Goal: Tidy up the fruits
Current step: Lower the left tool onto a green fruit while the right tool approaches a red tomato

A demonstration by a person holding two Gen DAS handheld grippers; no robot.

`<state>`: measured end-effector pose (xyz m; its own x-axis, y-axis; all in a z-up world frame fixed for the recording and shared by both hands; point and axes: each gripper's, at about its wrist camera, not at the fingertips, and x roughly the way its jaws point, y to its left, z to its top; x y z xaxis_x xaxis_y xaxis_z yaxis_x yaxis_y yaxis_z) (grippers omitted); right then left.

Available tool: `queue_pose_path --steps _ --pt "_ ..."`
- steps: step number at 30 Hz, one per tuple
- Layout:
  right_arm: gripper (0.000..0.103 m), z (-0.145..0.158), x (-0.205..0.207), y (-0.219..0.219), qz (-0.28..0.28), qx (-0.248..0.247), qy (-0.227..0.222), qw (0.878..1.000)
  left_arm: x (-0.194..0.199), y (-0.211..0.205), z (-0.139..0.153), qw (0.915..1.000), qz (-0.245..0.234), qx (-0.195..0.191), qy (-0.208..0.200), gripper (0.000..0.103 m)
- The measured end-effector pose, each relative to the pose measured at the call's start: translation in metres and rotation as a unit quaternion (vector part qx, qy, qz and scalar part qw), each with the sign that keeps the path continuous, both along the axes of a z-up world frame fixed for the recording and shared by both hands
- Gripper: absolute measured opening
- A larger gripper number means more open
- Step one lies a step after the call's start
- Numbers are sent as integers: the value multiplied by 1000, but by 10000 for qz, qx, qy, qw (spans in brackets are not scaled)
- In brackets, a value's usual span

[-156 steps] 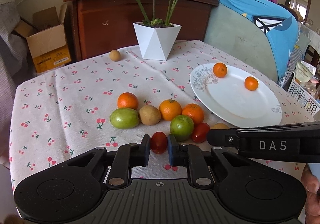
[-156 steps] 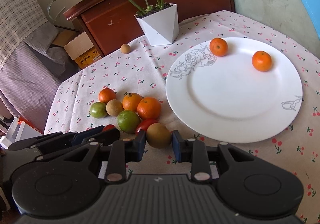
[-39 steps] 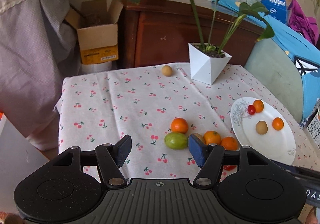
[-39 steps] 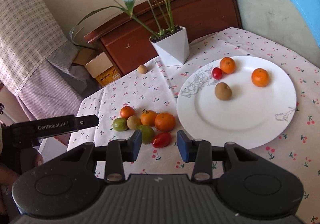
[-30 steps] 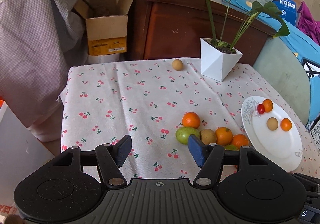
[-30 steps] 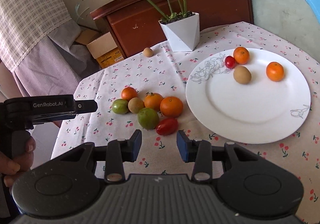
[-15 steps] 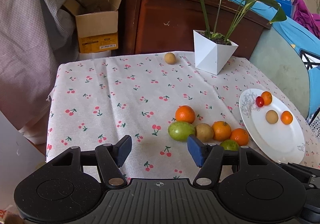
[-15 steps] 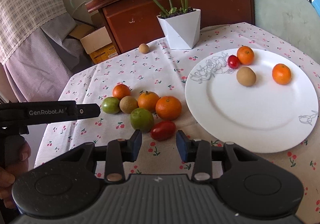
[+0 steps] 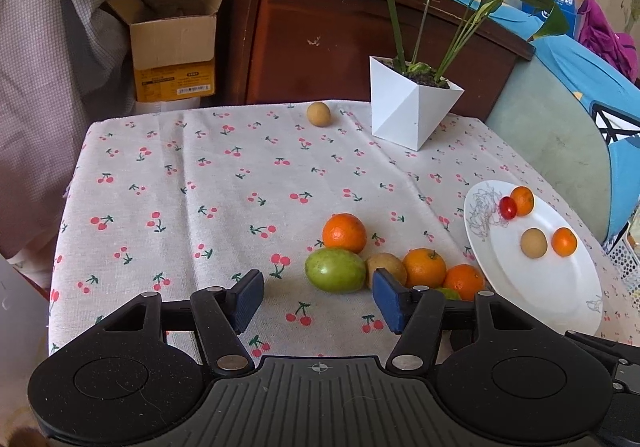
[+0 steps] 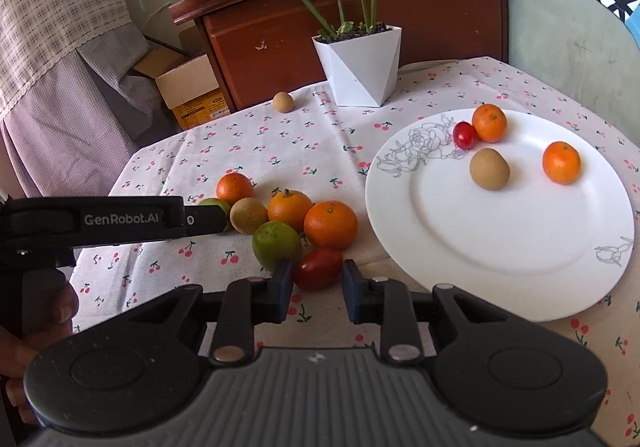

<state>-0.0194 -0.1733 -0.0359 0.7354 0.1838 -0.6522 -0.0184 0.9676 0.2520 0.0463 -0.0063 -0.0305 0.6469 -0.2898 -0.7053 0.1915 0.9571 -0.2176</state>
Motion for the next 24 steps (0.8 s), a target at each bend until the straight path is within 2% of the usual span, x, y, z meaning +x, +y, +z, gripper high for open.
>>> queue_pose_path --steps 5,11,20,24 --pt "25 2 -1 -3 -73 72 23 9999 3 -2 -3 9999 23 -69 -102 56" --pt "25 1 -1 -6 -137 129 79 9998 4 -4 -4 9998 -119 -93 -107 40" --pt "24 1 0 -6 -167 189 108 9996 4 -8 -6 9997 -128 3 -214 43" --pt "24 1 0 -6 -158 190 110 9996 4 -11 -7 9993 -226 63 -283 37"
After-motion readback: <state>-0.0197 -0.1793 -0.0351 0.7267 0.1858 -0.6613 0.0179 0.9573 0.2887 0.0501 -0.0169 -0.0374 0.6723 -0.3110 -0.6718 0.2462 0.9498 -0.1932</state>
